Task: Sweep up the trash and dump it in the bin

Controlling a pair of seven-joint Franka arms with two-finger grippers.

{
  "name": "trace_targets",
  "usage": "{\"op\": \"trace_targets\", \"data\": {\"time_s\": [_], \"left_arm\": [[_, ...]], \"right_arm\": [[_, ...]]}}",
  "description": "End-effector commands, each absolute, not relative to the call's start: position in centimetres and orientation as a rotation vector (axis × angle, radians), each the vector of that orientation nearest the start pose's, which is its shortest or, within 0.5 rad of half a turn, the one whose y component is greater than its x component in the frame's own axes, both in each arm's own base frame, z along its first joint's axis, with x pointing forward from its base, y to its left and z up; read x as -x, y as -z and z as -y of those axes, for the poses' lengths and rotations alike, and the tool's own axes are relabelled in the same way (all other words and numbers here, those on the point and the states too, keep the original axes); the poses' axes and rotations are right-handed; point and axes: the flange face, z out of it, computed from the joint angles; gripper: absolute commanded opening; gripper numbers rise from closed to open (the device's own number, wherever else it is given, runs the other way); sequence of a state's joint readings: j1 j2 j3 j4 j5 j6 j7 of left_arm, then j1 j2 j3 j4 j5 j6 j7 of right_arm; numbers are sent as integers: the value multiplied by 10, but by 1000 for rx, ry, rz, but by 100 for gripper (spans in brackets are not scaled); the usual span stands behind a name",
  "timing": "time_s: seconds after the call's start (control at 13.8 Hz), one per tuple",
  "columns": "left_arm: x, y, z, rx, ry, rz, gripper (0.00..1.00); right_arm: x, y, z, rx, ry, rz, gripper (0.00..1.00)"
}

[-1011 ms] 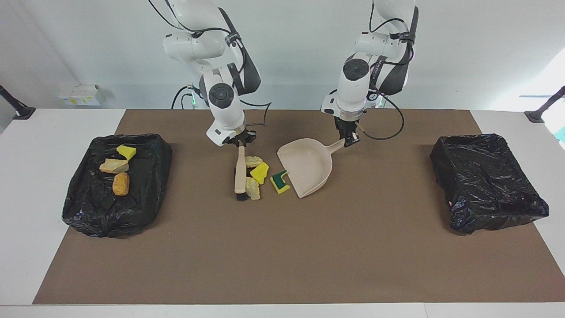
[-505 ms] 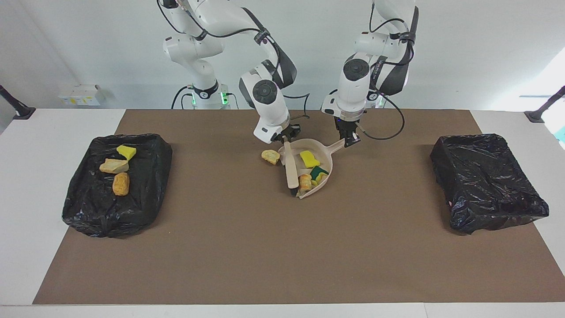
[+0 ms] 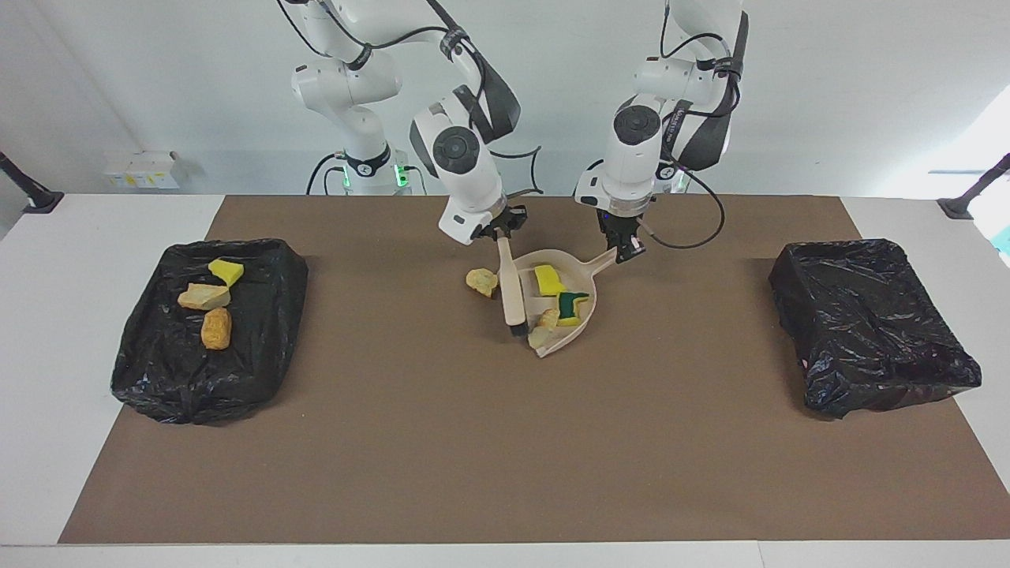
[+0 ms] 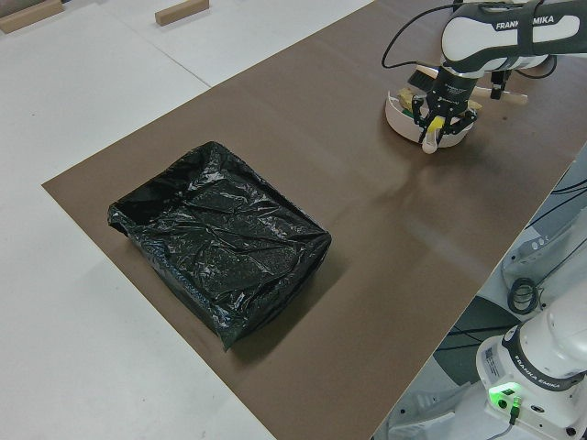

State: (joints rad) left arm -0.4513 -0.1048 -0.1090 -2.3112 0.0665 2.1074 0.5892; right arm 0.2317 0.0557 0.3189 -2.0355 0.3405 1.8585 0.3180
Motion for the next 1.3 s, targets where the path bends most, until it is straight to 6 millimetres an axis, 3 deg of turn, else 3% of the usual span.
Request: {"op": "trace_targets", "data": {"time_s": [0.0,0.29,0.43,0.65,0.87,1.08,1.23], "left_arm": [[-408,-377,250,2544,-148,-1703,0],[-410,-377,247,2397,-161,-1919,0],[-410,-377,247,2328,-161,-2005,0],[-410,-377,245,2243,-184,-2106,0],[-412,-376,242,2217,-179,-2136,0],[-410,-374,242,2223,-179,-2129,0],[-410,-375,242,2254,-177,-2093,0]], "right_arm": [[-431,-434,-260,2903,-591,70,0],[-392,-404,-216,2986,-588,-64,0],[-377,-380,-212,3004,-574,-79,0],[-376,-363,-221,3006,-554,-66,0],[-380,-334,-255,2995,-509,18,0],[-388,-338,-310,2925,-508,102,0],[-383,-340,-348,2856,-446,136,0]]}}
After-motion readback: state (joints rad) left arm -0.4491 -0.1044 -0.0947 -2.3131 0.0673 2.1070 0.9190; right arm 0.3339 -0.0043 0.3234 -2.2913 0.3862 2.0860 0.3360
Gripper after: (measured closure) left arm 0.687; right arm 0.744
